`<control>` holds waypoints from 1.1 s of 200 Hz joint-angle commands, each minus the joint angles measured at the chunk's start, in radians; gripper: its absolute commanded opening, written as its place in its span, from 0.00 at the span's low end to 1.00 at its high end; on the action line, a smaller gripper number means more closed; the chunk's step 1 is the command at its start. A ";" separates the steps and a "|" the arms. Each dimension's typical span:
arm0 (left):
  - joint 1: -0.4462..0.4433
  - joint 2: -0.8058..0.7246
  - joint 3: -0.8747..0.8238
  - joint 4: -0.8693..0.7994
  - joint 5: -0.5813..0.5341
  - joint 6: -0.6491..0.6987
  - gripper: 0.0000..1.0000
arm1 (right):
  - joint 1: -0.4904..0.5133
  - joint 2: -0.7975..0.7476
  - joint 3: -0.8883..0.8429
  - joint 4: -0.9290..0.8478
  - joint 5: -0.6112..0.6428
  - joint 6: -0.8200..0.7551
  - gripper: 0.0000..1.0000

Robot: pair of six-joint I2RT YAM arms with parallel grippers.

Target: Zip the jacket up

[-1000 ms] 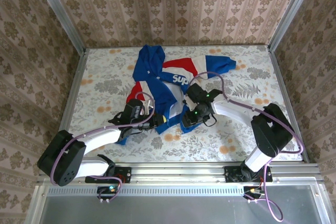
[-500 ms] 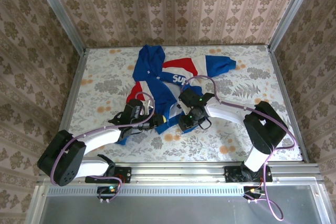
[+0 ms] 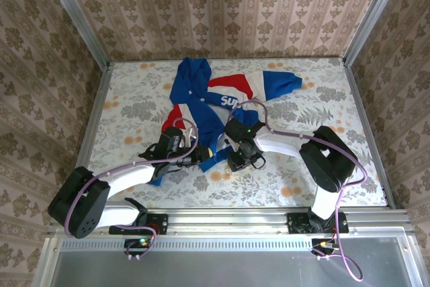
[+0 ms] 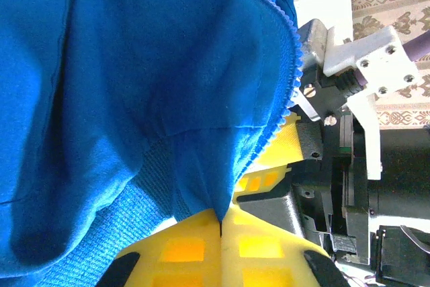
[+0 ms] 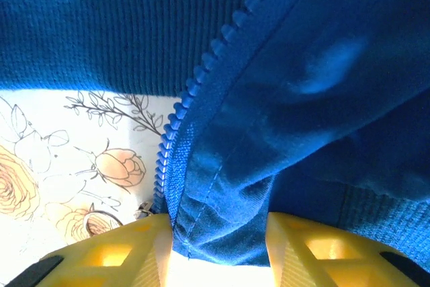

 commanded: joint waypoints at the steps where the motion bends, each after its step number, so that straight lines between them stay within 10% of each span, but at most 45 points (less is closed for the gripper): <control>1: 0.005 0.004 -0.007 -0.002 0.001 0.026 0.00 | 0.019 0.049 0.010 -0.054 0.058 0.027 0.38; 72: 0.005 -0.010 -0.005 -0.012 -0.003 0.031 0.00 | 0.019 -0.056 -0.038 0.030 -0.004 0.028 0.01; 220: 0.005 -0.128 -0.014 0.032 0.003 0.066 0.00 | -0.026 -0.277 -0.147 0.258 -0.145 0.071 0.00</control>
